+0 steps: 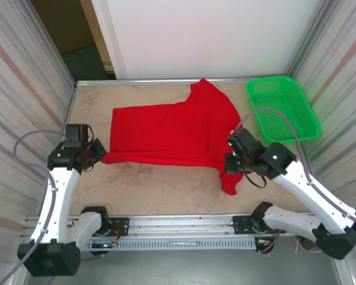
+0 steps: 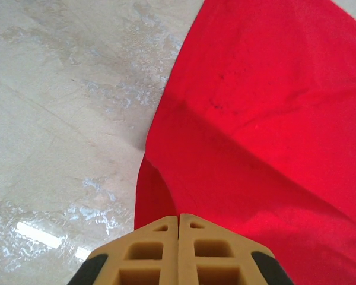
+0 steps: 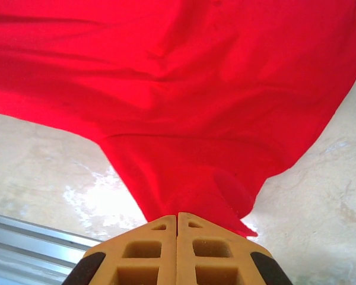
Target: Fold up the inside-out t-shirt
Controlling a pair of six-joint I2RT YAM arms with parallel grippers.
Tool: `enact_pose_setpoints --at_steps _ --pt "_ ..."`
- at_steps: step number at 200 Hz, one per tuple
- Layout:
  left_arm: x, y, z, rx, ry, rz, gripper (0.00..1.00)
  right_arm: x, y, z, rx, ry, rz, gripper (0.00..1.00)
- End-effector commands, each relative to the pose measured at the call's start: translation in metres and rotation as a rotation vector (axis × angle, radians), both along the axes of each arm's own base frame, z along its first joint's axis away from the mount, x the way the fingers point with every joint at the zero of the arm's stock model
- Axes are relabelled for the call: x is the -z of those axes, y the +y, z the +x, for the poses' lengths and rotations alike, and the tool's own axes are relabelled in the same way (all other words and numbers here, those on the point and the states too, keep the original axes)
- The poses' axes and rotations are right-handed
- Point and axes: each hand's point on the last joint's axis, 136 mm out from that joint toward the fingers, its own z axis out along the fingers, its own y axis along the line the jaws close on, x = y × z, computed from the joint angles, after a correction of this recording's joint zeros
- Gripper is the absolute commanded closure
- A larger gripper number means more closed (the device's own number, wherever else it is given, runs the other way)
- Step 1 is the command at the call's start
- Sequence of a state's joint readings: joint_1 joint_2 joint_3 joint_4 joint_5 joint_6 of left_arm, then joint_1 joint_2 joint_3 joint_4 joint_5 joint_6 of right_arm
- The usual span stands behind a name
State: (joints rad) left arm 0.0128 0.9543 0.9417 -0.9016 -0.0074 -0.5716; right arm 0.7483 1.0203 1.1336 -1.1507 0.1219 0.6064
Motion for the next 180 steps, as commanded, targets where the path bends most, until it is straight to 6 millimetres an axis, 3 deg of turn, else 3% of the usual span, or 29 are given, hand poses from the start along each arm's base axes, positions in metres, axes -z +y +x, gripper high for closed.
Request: enact_pose_setpoints --at_steps 1,73,111,138,141,147,159,174,180 --pt "0.001 0.004 0.032 0.0 -0.019 0.005 1.0 0.009 0.006 0.017 -0.085 0.026 -0.053 1.0" --pt "0.047 0.018 0.132 0.044 0.112 0.085 1.0 0.042 0.022 0.127 -0.137 0.127 -0.075 1.0" --pt "0.068 0.022 0.169 0.059 0.162 0.103 1.0 0.054 0.032 0.185 -0.171 0.164 -0.12 1.0" --pt "0.076 0.02 0.192 0.068 0.173 0.09 1.0 0.062 0.028 0.224 -0.15 0.178 -0.158 1.0" --pt "0.077 0.02 0.194 0.069 0.175 0.087 1.0 0.056 0.027 0.233 -0.136 0.157 -0.164 1.0" --pt "0.079 0.018 0.199 0.074 0.178 0.079 0.98 0.057 0.019 0.243 -0.089 0.143 -0.2 0.87" --pt "0.082 0.017 0.207 0.081 0.184 0.066 0.81 0.054 0.003 0.256 0.005 0.114 -0.249 0.65" --pt "0.078 0.014 0.211 0.091 0.185 0.051 0.62 0.042 -0.007 0.253 0.087 0.07 -0.241 0.56" --pt "0.075 0.013 0.209 0.093 0.183 0.049 0.57 0.044 -0.01 0.242 0.105 0.072 -0.23 0.53"
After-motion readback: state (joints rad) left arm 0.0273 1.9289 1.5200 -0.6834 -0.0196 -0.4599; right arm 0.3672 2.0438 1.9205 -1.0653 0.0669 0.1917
